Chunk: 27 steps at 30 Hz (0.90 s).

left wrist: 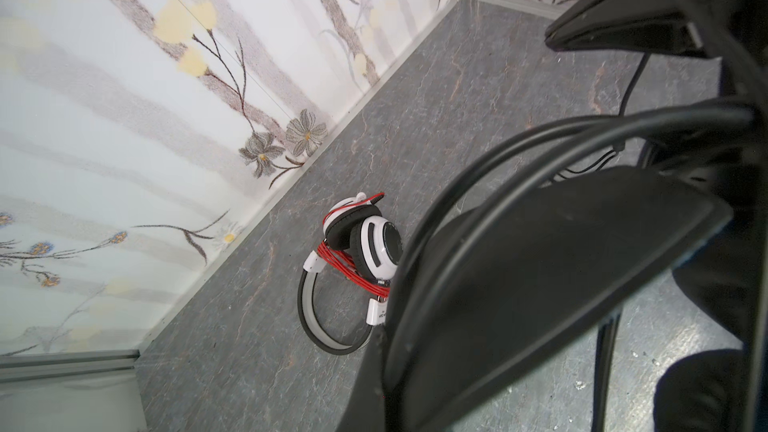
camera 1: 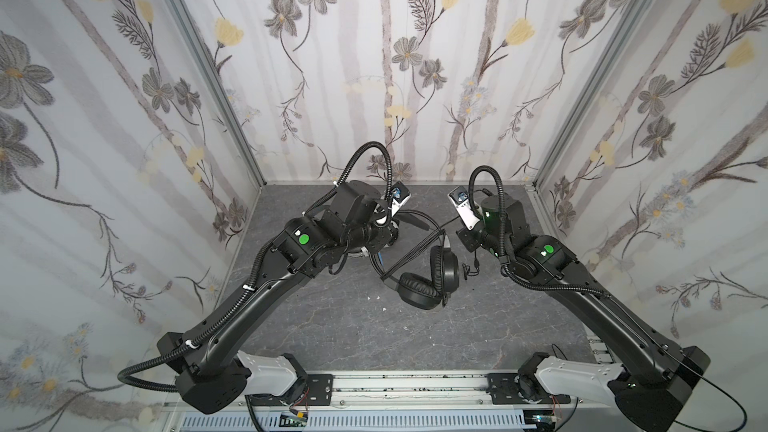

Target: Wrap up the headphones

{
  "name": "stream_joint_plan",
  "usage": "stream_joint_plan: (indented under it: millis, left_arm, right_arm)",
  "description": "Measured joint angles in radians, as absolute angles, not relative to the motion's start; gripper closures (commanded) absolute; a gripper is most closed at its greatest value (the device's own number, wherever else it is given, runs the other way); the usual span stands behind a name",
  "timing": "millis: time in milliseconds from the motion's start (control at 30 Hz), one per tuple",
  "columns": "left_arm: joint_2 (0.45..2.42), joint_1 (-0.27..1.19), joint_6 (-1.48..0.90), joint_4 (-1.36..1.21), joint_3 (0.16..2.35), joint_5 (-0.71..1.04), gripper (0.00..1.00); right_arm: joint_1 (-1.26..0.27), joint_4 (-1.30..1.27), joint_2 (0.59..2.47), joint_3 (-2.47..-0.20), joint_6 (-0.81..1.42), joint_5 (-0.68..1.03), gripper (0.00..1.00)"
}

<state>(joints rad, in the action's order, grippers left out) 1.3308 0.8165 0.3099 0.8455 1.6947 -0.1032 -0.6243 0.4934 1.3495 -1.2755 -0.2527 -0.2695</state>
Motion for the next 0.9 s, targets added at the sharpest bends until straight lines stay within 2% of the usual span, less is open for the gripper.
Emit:
stream_joint_plan:
  millis: [333,600,900]
  left_arm:
    - [1.351,0.818,0.215,0.862,1.851,0.037,1.0]
    - [1.358,0.818,0.094,0.755,1.917,0.167,1.0]
    - [1.385,0.818,-0.022,0.636,1.959,0.151,1.0]
  right_arm:
    - [-0.561,0.363,1.313,-1.218,-0.16,-0.119,0.9]
    - [-0.536,0.242,1.278,-1.172,-0.095,0.02,0.88]
    - [-0.535,0.135,1.249,-1.105,-0.044,0.116,0.88]
